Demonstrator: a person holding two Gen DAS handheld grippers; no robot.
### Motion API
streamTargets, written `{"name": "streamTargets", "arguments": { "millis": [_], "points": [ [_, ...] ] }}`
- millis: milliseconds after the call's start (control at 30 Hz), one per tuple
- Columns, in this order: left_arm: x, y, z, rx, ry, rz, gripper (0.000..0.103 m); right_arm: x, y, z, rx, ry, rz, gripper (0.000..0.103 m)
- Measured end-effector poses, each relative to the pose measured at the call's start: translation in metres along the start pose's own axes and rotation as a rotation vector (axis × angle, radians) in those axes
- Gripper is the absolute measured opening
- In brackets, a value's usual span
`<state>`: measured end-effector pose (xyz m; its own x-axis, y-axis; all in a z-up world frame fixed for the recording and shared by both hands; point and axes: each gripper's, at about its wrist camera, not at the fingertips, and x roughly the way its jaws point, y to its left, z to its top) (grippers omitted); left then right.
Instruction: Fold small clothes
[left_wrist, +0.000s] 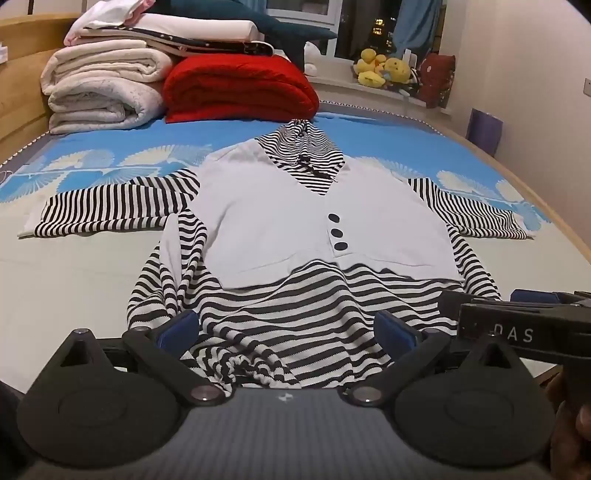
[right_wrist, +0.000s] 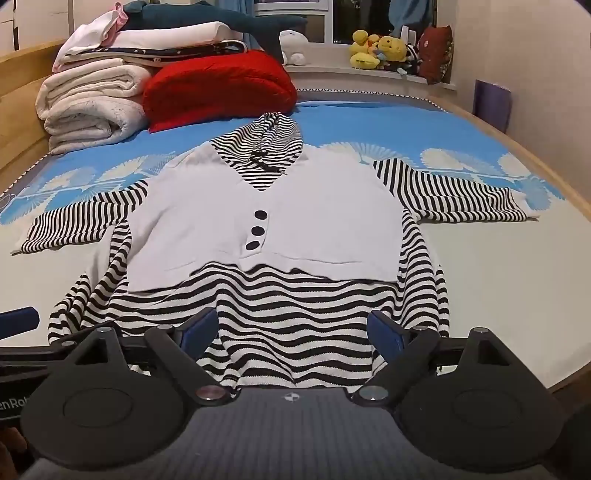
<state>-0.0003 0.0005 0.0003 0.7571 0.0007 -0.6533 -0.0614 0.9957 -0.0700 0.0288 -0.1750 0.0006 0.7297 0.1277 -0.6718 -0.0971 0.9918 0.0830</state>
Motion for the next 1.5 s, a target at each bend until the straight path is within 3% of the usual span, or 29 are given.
{"name": "streamTargets", "arguments": {
  "millis": [1500],
  "points": [
    [0.005, 0.003, -0.002, 0.021, 0.000, 0.020, 0.101, 0.002, 0.003, -0.005, -0.033, 0.000, -0.019, 0.088]
  ]
}}
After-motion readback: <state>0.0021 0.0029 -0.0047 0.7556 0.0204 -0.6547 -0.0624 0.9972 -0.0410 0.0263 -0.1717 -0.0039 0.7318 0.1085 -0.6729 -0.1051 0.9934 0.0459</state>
